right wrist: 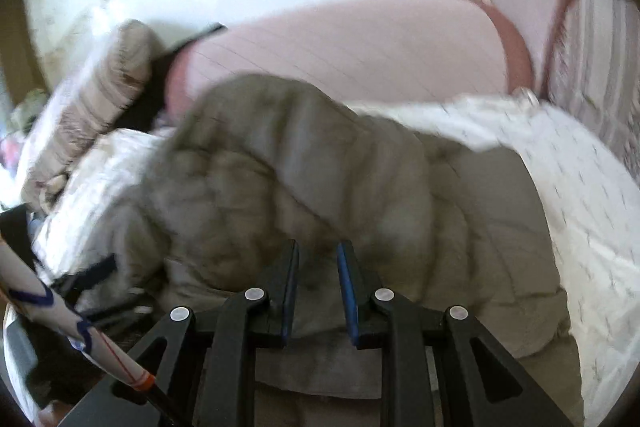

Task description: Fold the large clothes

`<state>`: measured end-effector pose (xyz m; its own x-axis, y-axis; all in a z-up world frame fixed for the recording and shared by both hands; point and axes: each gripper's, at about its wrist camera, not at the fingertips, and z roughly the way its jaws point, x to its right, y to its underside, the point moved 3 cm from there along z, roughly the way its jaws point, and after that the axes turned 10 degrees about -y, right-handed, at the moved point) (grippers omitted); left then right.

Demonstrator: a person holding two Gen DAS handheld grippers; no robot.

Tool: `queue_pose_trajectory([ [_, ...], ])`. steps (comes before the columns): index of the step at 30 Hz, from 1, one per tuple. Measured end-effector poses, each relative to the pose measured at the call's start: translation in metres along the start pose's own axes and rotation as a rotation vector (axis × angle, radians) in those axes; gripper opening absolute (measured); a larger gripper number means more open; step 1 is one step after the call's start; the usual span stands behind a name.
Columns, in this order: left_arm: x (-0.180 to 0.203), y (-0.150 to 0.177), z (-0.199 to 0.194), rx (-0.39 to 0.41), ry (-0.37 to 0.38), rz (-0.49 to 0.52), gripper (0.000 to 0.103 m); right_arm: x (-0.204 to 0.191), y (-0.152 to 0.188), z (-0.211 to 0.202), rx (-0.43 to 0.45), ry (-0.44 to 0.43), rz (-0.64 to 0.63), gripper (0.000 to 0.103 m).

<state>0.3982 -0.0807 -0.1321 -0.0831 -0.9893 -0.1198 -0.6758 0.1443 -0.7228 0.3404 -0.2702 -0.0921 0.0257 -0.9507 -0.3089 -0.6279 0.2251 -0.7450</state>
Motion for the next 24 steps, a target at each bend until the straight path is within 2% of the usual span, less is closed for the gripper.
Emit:
queue_pose_trajectory([
  [3,0.0,0.0,0.0,-0.001,-0.002,0.0,0.081,-0.017,0.009,0.013,-0.058,-0.077,-0.019,0.022],
  [7,0.0,0.0,0.0,-0.001,-0.005,0.005,0.082,-0.017,0.023,0.038,-0.158,-0.06,-0.025,0.022],
  [10,0.0,0.001,0.0,-0.001,-0.002,0.001,0.082,-0.01,0.015,0.027,-0.135,-0.109,0.027,0.022],
  [11,0.0,0.001,0.0,-0.001,-0.002,0.0,0.082,-0.007,0.009,0.018,-0.099,-0.113,0.035,0.022],
  [13,0.001,0.001,0.0,-0.001,-0.003,0.0,0.082,0.004,0.0,0.003,-0.033,-0.066,0.039,0.022],
  [15,0.0,0.001,0.0,-0.002,-0.002,-0.001,0.082,0.025,-0.007,-0.008,0.015,0.035,0.065,0.022],
  [18,0.0,0.001,0.0,-0.002,-0.003,0.0,0.082,0.048,-0.002,-0.003,-0.017,0.142,0.103,0.022],
  [19,0.0,0.001,0.0,-0.002,-0.005,0.0,0.082,0.056,0.001,0.003,-0.049,0.15,0.129,0.024],
  [21,0.0,0.001,0.0,-0.002,-0.007,-0.001,0.083,0.069,0.014,0.02,-0.127,0.103,0.207,0.027],
  [24,-0.001,0.001,-0.001,0.0,-0.007,-0.005,0.083,0.069,0.012,0.021,-0.117,0.098,0.214,0.028],
])
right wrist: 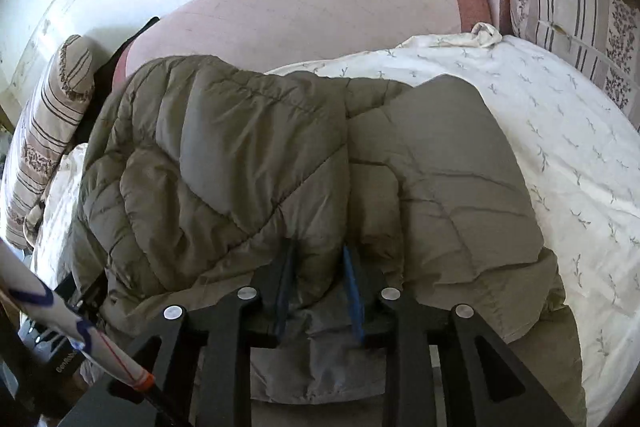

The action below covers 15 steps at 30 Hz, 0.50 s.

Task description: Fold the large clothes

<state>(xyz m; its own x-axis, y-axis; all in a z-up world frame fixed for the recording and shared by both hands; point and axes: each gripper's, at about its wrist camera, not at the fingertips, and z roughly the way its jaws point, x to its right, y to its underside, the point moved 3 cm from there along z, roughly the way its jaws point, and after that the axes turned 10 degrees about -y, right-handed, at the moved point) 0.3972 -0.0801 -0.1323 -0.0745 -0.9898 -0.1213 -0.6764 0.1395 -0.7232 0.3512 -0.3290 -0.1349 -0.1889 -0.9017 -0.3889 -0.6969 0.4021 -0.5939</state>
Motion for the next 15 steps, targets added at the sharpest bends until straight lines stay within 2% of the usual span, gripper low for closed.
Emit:
queue_pose_trajectory([
  [4,-0.004,-0.002,-0.007,0.014,0.002,-0.021,0.083,-0.013,-0.002,-0.019,0.078,-0.001,-0.024,0.03],
  [7,-0.01,-0.003,-0.011,0.024,0.009,-0.057,0.083,-0.032,-0.001,-0.028,0.117,-0.018,-0.104,0.032],
  [11,-0.013,-0.004,-0.01,0.014,0.028,-0.075,0.083,-0.052,0.007,-0.028,0.117,-0.053,-0.153,0.035],
  [15,-0.008,-0.003,-0.01,0.022,0.014,-0.049,0.083,-0.046,0.008,-0.025,0.112,-0.001,-0.164,0.035],
])
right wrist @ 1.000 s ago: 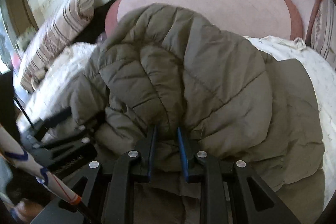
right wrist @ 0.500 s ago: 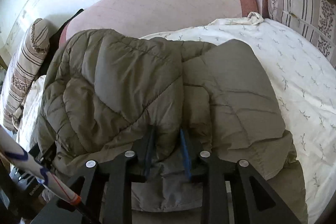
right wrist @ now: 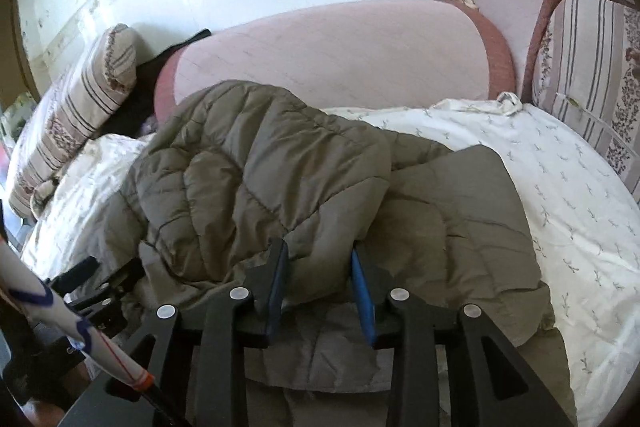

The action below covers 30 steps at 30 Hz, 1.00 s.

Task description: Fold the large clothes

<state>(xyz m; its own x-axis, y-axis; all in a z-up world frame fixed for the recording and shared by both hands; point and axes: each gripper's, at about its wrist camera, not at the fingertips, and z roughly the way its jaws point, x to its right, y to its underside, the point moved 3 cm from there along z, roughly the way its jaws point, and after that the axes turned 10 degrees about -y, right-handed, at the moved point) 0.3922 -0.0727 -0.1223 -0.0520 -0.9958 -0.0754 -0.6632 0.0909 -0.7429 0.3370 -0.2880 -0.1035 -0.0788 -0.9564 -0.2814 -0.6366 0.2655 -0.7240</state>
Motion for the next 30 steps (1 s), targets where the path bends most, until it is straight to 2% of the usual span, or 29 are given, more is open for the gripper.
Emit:
queue_pose_trajectory([
  [2,0.0,0.0,-0.002,0.01,0.0,0.0,0.083,0.006,-0.002,-0.002,0.01,0.054,0.019,0.035],
  [5,-0.002,-0.003,-0.01,0.04,0.008,-0.014,0.083,0.008,-0.005,-0.012,0.055,0.076,0.024,0.035],
  [9,0.002,-0.002,-0.011,0.045,0.017,0.0,0.083,-0.001,-0.008,-0.023,0.106,0.016,0.008,0.036],
  [11,0.006,0.001,-0.005,0.02,0.005,0.022,0.083,-0.009,-0.006,-0.015,0.066,-0.036,-0.01,0.04],
  [13,0.008,0.004,0.003,-0.009,-0.015,0.048,0.083,-0.013,0.002,-0.002,0.002,-0.043,-0.016,0.041],
  [16,0.01,0.006,0.003,-0.009,-0.022,0.063,0.084,-0.015,0.019,0.028,-0.148,-0.024,-0.043,0.042],
  [20,0.01,0.007,0.005,-0.011,-0.021,0.064,0.084,-0.023,0.023,0.031,-0.151,0.022,-0.109,0.044],
  [30,0.009,0.006,0.005,-0.013,-0.023,0.062,0.086,-0.023,0.025,0.032,-0.153,0.021,-0.113,0.045],
])
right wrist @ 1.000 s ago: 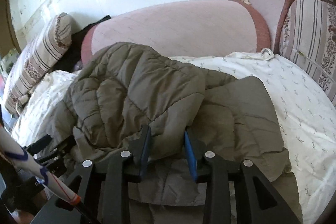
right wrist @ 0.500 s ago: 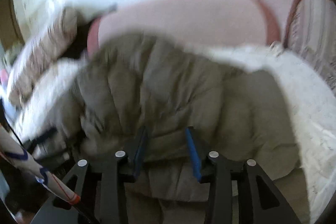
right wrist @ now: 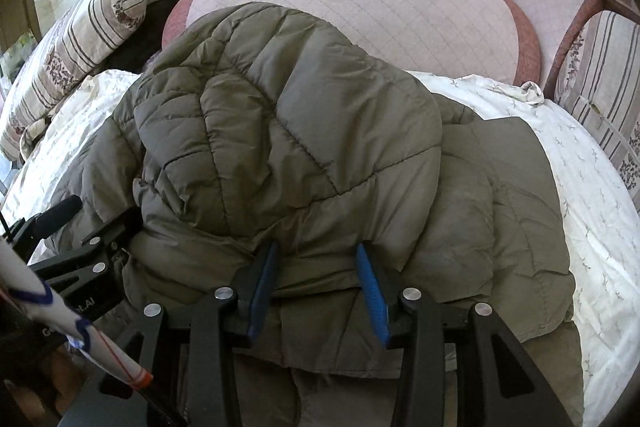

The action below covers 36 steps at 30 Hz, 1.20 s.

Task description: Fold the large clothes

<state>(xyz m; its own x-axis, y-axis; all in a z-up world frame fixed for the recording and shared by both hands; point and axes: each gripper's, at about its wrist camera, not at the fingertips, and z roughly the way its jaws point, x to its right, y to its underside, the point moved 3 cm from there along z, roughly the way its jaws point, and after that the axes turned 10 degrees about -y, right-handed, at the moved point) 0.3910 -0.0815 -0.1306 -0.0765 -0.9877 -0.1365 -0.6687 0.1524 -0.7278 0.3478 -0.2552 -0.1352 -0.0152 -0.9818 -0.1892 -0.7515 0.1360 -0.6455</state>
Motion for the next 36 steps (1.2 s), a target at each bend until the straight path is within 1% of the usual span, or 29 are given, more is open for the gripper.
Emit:
queue_pose_trajectory([
  [7,-0.002,-0.003,-0.007,0.002,0.001,-0.009,0.086,0.0,-0.001,-0.008,0.006,-0.021,0.011,0.046],
  [10,-0.003,-0.004,-0.019,0.008,0.006,-0.012,0.086,-0.002,-0.003,-0.023,0.033,-0.048,0.018,0.046],
  [15,0.001,-0.003,-0.048,0.048,0.001,0.002,0.086,-0.01,0.0,-0.049,0.05,-0.062,0.019,0.047],
  [18,-0.001,0.0,-0.072,0.093,-0.015,0.016,0.086,-0.014,0.005,-0.065,0.058,-0.069,0.023,0.047],
  [23,-0.022,0.011,-0.113,0.149,-0.041,0.0,0.086,-0.026,0.021,-0.102,0.082,-0.074,-0.002,0.047],
  [25,-0.035,0.022,-0.132,0.169,-0.051,-0.011,0.086,-0.031,0.029,-0.117,0.094,-0.073,-0.018,0.049],
  [27,-0.048,0.032,-0.148,0.183,-0.061,-0.022,0.086,-0.035,0.046,-0.139,0.119,-0.076,-0.023,0.054],
  [29,-0.062,0.05,-0.166,0.181,-0.066,-0.039,0.086,-0.037,0.066,-0.154,0.117,-0.081,-0.022,0.054],
  [31,-0.073,0.072,-0.179,0.157,-0.073,-0.046,0.086,-0.038,0.084,-0.164,0.111,-0.087,-0.025,0.054],
  [33,-0.08,0.095,-0.187,0.111,-0.076,-0.056,0.086,-0.038,0.107,-0.175,0.098,-0.09,-0.018,0.054],
  [34,-0.084,0.111,-0.191,0.076,-0.074,-0.06,0.086,-0.037,0.116,-0.179,0.091,-0.095,-0.008,0.054],
  [36,-0.089,0.136,-0.195,0.026,-0.088,-0.049,0.086,-0.035,0.14,-0.185,0.064,-0.114,0.017,0.054],
])
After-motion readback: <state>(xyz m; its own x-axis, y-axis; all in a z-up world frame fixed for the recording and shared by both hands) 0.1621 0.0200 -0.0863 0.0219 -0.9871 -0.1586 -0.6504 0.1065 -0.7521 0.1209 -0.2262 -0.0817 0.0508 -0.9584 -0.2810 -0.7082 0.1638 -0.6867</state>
